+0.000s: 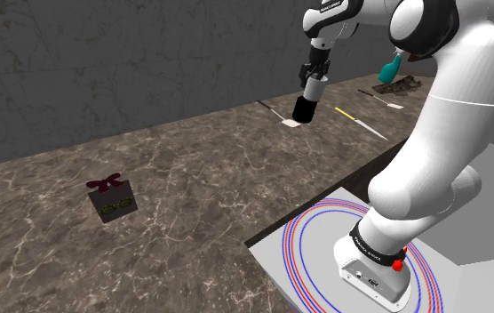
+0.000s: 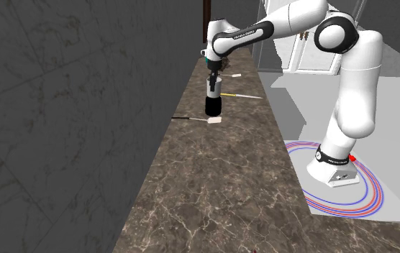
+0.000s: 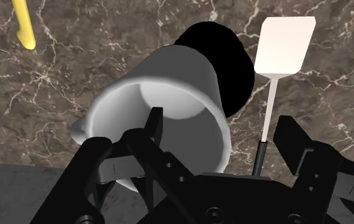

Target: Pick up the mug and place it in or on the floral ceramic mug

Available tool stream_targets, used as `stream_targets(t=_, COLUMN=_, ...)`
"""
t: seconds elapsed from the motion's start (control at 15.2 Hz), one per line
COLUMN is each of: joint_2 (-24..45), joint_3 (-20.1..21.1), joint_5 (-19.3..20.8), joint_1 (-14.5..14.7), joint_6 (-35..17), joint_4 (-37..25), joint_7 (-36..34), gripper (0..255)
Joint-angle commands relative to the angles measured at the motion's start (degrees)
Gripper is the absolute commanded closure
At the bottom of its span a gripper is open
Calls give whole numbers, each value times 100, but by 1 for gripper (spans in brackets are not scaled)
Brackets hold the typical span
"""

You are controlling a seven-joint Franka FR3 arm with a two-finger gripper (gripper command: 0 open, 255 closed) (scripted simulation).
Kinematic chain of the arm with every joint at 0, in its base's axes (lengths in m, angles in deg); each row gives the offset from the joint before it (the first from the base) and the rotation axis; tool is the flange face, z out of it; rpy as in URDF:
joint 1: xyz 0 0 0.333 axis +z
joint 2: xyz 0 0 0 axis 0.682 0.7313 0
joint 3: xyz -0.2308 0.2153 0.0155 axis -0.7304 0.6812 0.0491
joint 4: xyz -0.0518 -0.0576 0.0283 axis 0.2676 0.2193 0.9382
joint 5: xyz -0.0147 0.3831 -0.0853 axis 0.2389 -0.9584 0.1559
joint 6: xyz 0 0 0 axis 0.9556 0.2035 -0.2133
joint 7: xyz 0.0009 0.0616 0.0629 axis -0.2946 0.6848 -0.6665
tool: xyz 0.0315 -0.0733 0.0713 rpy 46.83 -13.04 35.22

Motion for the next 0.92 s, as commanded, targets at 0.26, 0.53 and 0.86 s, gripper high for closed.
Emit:
stream_targets(t=0.26, joint_2=-139, joint_3=0, joint_5=24, joint_1=17, joint_6=526, joint_4=-387, joint_7=-17, gripper=0)
stream_targets(t=0.53, joint_2=-162, joint_3=0, joint_5=28, joint_1=20, joint_6=668, joint_4=-507, joint_7=-19, gripper=0)
stream_targets(t=0.86, joint_2=-162, joint_3=0, joint_5=28, joint_1=20, joint_6=668, joint_4=-507, joint_7=-19, gripper=0)
